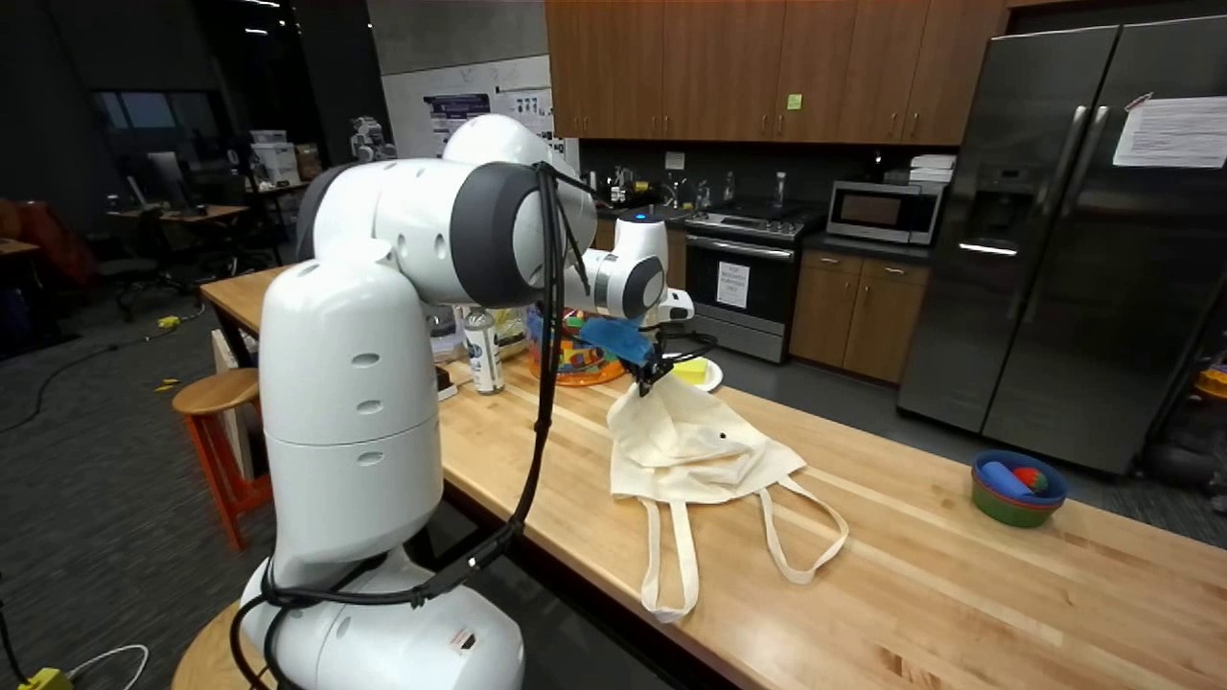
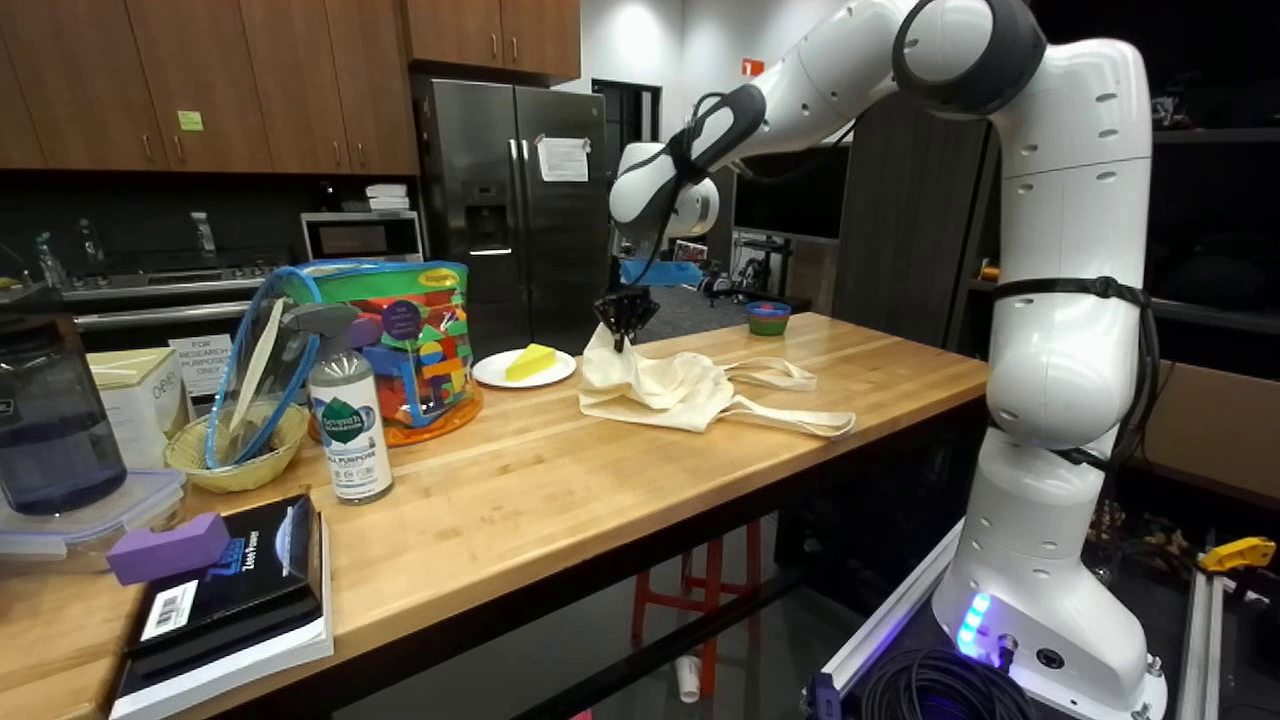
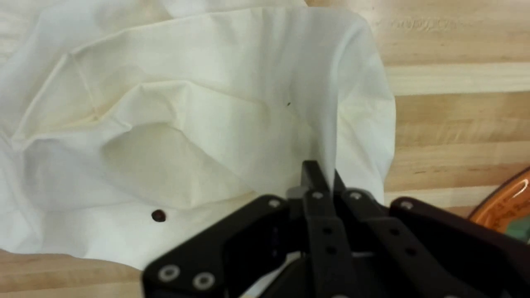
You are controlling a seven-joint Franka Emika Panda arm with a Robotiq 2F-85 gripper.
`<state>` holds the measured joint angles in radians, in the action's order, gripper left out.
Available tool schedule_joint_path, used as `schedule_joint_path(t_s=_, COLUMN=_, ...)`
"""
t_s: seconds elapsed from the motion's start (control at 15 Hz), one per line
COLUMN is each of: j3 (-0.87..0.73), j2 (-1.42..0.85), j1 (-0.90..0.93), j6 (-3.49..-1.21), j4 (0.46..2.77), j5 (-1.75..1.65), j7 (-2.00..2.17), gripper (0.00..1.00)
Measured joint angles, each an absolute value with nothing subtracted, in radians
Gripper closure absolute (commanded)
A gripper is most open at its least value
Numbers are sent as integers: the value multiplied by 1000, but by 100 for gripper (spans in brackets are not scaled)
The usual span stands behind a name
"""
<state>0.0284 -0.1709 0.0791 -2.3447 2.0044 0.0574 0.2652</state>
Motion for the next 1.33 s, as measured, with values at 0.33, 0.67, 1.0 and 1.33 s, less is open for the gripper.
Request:
schedule_joint_path(t_s=0.33, j3=73, j2=-114, j1=129, j6=-2348, j4=2096, j5=-40, j7=259, gripper=99)
schedule_joint_path(t_s=0.67, j3=123, j2=-67, j1=165, j6=-2348, j4=2175, j5=-105, j7=259, gripper=99)
schedule_joint_path(t_s=1.0, j3=177, j2=-33, j1=203, j6=-2347, j4=2254, j5=-144, j7=260, gripper=99)
schedule_joint_path(t_s=1.33, j3=230, j2=0, j1=236, j6=-2347, j4=2324, j5=-158, j7=260, gripper=99)
